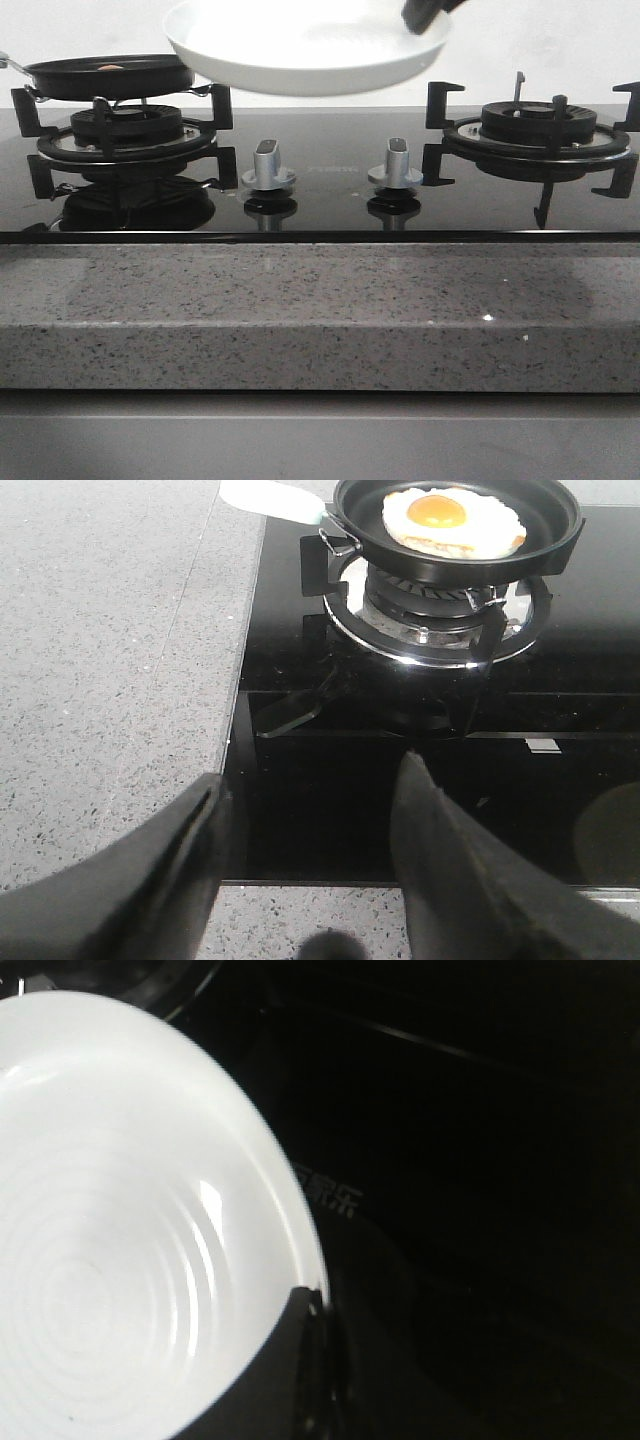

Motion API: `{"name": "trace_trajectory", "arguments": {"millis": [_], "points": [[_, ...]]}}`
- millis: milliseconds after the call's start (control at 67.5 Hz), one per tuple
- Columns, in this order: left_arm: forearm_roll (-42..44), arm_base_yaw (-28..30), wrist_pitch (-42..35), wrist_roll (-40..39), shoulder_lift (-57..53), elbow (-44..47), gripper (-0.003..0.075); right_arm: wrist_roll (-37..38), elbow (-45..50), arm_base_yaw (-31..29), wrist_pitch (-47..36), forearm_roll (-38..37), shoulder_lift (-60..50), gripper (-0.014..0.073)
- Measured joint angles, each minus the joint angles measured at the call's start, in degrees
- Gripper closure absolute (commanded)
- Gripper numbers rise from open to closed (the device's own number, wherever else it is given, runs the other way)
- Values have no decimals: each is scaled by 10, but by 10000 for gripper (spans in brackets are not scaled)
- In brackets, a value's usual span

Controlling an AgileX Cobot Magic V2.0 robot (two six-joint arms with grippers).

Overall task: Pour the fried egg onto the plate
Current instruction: 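Grasp the plate rim with the right gripper and lift it up, then grasp the pale green handle of the frying pan with the left gripper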

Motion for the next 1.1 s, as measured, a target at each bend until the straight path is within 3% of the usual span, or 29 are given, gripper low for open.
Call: {"name": "trace_trajectory", "arguments": {"millis": [281, 756, 859, 993, 1096], "points": [[0, 0, 0, 0, 0, 0, 355, -1, 97, 0, -53, 0, -10, 662], [0, 0, 0, 0, 0, 0, 353, -1, 102, 0, -69, 0, -10, 662], [0, 0, 1, 0, 0, 0, 292, -1, 102, 0, -69, 0, -10, 662], [0, 0, 12, 0, 16, -9, 155, -2, 103, 0, -69, 0, -10, 662], [1, 0, 45, 0, 52, -42, 148, -5, 103, 0, -69, 0, -10, 662]]}}
